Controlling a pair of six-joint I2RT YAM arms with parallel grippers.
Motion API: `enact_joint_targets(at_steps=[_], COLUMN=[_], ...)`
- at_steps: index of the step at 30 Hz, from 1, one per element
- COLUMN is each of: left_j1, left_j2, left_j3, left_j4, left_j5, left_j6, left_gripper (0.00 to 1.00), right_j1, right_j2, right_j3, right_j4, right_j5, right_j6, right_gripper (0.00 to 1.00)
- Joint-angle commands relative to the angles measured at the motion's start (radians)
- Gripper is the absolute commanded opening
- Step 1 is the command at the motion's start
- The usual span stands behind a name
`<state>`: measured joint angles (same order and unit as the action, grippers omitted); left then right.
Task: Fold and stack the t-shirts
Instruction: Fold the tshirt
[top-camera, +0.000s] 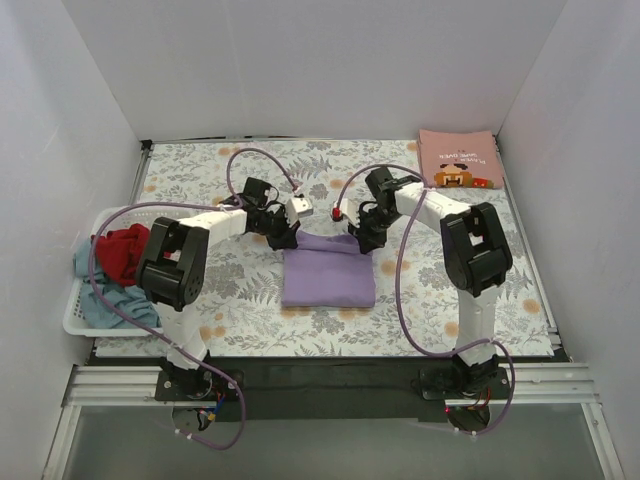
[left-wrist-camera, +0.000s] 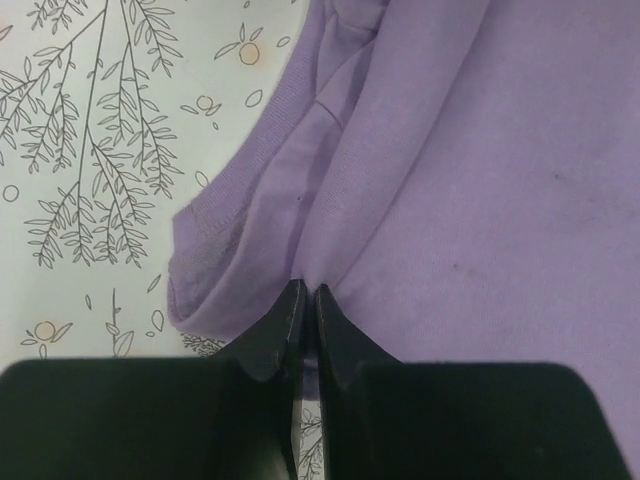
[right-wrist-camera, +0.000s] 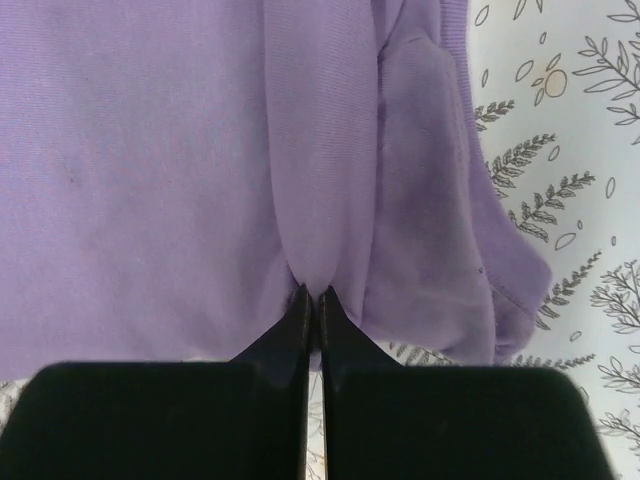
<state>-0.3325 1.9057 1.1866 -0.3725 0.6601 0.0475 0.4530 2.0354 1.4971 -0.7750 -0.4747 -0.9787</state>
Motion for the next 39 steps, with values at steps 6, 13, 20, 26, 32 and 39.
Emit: enact_joint_targets(at_steps=[6,13,20,26,32,39], left_j1=[-0.051,-0.053,-0.166,-0.230,-0.235,-0.238], left_j2=[-0.284,-0.548,-0.444,-0.309,-0.220,-0.307], left_j3=[-0.290,-0.387,-0.303,-0.265,-0.242,-0.274], left_j4=[-0.003,-0.019,0.045,0.141,0.127,0.150], left_j5=[0.042,0.127,0.104,-0.011,-0.022,0.072], left_j6=[-0.028,-0.026,-0.080,-0.130,-0.115,-0.104], left_gripper=[0.00,0.30,0.44,0.51,0.29,0.04], right_j1=[0.036,0.006,-0.060,-0.048,-0.040,-0.045], right_j2=[-0.234,-0.391,-0.147,0.043,0.022,0.046], right_j3=[-0.288,-0.316,-0.034,0.112,0.040,0.086], right_j4=[0.025,-0.035,-0.032,-0.029,-0.023,-0.029], right_j5=[-0.146,-0.381,-0.487,-0.542,-0.486,-0.462], right_j6=[0.162,0.391,0.566,0.633,0.598,0.571], right_gripper=[0.04,0.55,0.33,0.19,0.27,0.27])
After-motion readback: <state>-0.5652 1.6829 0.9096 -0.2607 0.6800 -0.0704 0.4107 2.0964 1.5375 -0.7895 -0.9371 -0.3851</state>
